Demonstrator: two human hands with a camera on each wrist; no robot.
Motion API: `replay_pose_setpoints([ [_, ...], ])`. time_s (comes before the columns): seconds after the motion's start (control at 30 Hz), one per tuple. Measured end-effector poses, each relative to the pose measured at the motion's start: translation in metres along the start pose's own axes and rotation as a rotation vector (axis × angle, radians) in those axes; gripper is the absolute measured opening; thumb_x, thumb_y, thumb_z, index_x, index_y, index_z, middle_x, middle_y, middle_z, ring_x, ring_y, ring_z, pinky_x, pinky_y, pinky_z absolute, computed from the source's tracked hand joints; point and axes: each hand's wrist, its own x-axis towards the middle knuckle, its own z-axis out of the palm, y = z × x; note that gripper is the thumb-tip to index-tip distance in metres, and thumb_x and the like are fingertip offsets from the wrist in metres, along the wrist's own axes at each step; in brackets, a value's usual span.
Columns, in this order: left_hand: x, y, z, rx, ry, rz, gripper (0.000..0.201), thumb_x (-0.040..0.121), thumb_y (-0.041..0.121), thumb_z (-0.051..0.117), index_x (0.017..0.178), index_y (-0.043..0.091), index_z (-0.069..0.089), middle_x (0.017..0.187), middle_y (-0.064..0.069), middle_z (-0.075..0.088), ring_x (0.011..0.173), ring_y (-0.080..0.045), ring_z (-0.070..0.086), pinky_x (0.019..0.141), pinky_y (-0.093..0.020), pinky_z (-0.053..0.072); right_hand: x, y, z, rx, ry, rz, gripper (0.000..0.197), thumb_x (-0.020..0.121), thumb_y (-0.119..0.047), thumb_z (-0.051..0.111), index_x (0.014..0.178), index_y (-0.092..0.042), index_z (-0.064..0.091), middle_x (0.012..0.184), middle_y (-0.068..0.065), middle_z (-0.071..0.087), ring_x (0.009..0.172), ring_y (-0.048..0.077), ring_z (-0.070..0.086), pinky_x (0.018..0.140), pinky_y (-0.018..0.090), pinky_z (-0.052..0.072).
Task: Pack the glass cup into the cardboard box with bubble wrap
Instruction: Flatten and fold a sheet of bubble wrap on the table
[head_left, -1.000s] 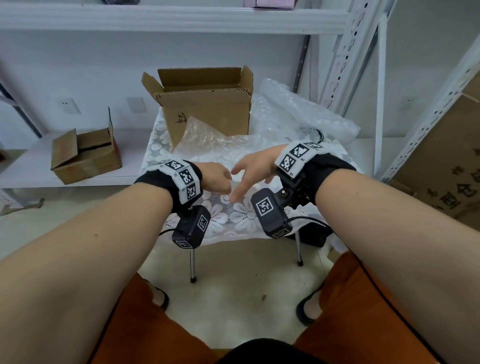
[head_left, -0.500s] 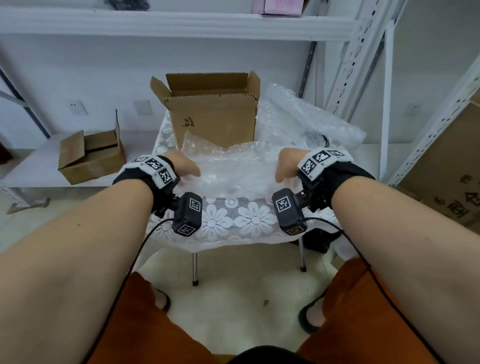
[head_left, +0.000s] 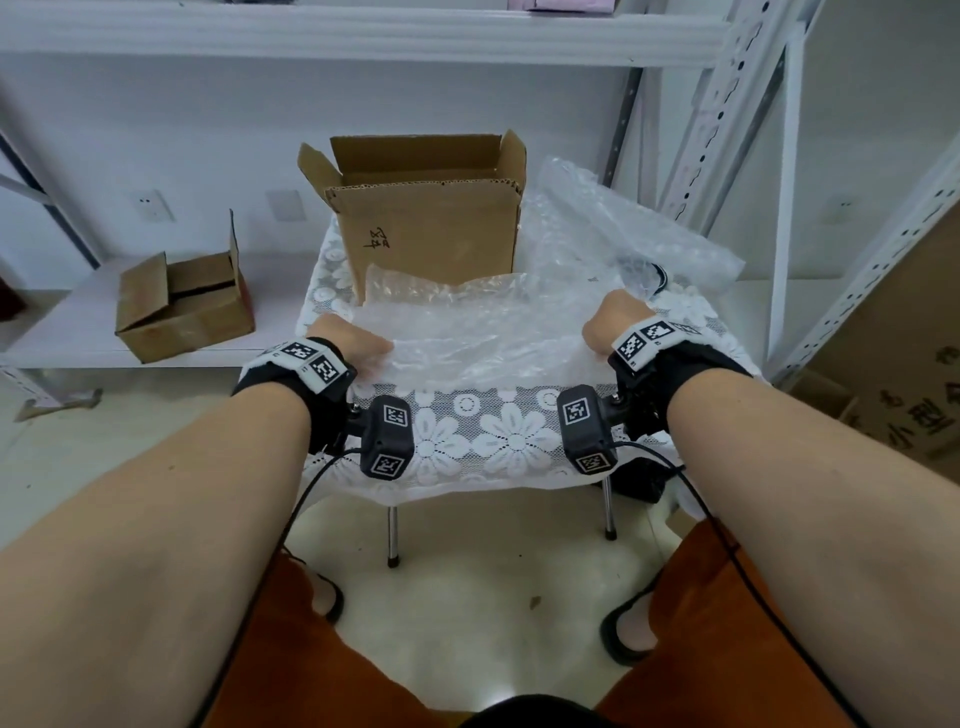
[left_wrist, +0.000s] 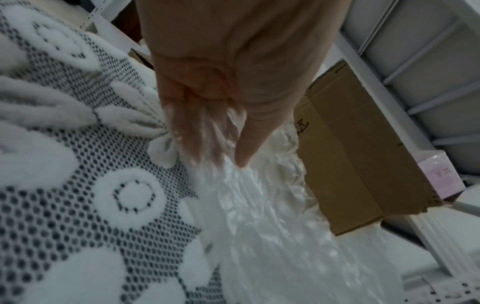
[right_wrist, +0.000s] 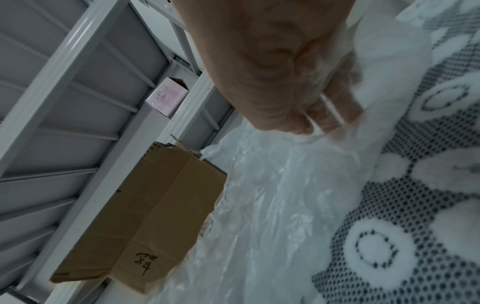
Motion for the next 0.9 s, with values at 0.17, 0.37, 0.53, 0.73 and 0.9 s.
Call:
replay_pose_setpoints([
  [0.17, 0.002, 0.002, 0.003, 0.239, 0.041, 0.155, 0.018, 0.091, 0.018, 0.058, 0.093, 0.003, 0.067, 0.094, -0.015, 0.069, 0.080, -0.026, 0.062, 0.077, -0.036, 0.051, 0.004, 0.005, 0.003, -0.026, 0.023, 0.000, 0.027, 0.087, 0.001, 0.046, 0.061, -0.006, 0.042, 0.061, 0.009, 0.048, 0.052, 0.018, 0.043, 0.062, 0.029, 0.039],
  [0.37, -0.002, 0.005, 0.009, 0.439, 0.352, 0.269, 0.052, 0.082, 0.017, 0.063, 0.129, 0.006, 0.044, 0.125, -0.016, 0.051, 0.116, -0.035, 0.048, 0.094, -0.042, 0.044, 0.009, 0.006, 0.009, -0.011, -0.011, -0.051, 0.028, 0.088, -0.013, 0.052, 0.062, -0.008, 0.044, 0.063, 0.009, 0.052, 0.052, 0.020, 0.045, 0.049, 0.023, 0.033],
  [0.53, -0.018, 0.028, 0.029, 0.394, 0.478, 0.751, 0.053, 0.081, 0.002, 0.061, 0.131, 0.006, 0.047, 0.137, -0.015, 0.042, 0.132, -0.030, 0.033, 0.111, -0.034, 0.027, 0.009, 0.002, 0.014, -0.008, -0.068, -0.082, 0.030, 0.089, -0.020, 0.056, 0.063, -0.007, 0.046, 0.064, 0.008, 0.053, 0.053, 0.021, 0.047, 0.047, 0.024, 0.032],
  [0.73, -0.035, 0.037, 0.057, 0.555, 0.186, 0.979, 0.024, 0.087, 0.012, 0.063, 0.111, 0.017, 0.063, 0.147, -0.004, 0.041, 0.141, -0.020, 0.028, 0.115, -0.028, 0.013, 0.005, 0.002, 0.016, -0.053, -0.091, -0.118, 0.034, 0.087, -0.030, 0.061, 0.064, -0.009, 0.046, 0.061, 0.005, 0.051, 0.065, 0.026, 0.053, 0.054, 0.026, 0.038],
  [0.9, -0.036, 0.026, 0.068, 0.901, -0.167, 0.594, 0.066, 0.092, 0.051, 0.049, 0.149, 0.031, 0.022, 0.161, 0.000, 0.006, 0.148, -0.026, 0.002, 0.117, -0.056, 0.004, -0.001, 0.004, 0.010, -0.116, -0.118, -0.129, 0.033, 0.083, -0.031, 0.067, 0.066, -0.010, 0.048, 0.063, 0.005, 0.053, 0.054, 0.018, 0.049, 0.051, 0.024, 0.038],
])
